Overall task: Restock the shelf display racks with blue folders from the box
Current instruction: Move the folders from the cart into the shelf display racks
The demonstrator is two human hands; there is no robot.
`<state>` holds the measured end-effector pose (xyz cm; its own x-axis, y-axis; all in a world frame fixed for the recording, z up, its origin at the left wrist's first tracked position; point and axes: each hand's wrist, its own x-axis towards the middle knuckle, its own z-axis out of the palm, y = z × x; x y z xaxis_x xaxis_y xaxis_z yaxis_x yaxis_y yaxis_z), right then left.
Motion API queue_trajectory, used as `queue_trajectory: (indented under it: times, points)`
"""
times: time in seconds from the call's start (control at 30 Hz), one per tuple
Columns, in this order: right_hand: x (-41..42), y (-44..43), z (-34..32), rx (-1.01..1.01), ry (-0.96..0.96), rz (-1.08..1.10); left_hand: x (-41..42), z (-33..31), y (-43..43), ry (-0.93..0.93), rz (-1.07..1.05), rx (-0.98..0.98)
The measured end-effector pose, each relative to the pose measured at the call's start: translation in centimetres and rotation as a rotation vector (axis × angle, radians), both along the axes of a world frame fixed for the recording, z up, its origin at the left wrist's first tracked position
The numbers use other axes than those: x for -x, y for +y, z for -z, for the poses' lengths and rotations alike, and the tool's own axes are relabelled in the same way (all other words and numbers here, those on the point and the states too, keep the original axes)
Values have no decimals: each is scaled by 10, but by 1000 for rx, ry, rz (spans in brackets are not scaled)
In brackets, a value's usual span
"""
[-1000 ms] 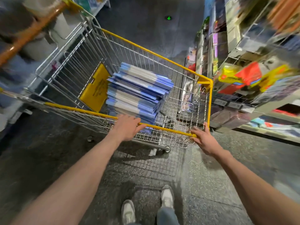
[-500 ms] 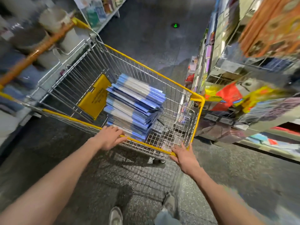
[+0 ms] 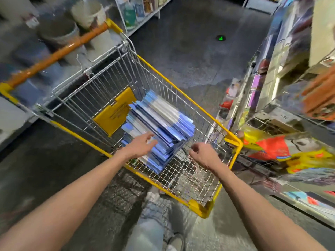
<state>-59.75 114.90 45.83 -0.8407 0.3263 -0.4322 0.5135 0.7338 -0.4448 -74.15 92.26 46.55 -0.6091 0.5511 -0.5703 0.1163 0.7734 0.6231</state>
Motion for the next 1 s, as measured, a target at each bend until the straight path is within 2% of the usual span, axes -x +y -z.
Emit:
queue_trajectory:
  times: [0.1,0.2,0.4,0.63,1.0]
  points:
    - [55,13,-1,-7,68,41,30,12,38,196,-22,-66]
    - [103,21,5,-34,69,41,71,29,66,390,79,-81]
    - [184,35,34,-62,-7,5,157,63,97,628,385,148]
    - [228,38,67,27,-67,53,166,102,59,610,437,97]
    - [240,34,80,210,-157,109,167,99,28,538,442,195]
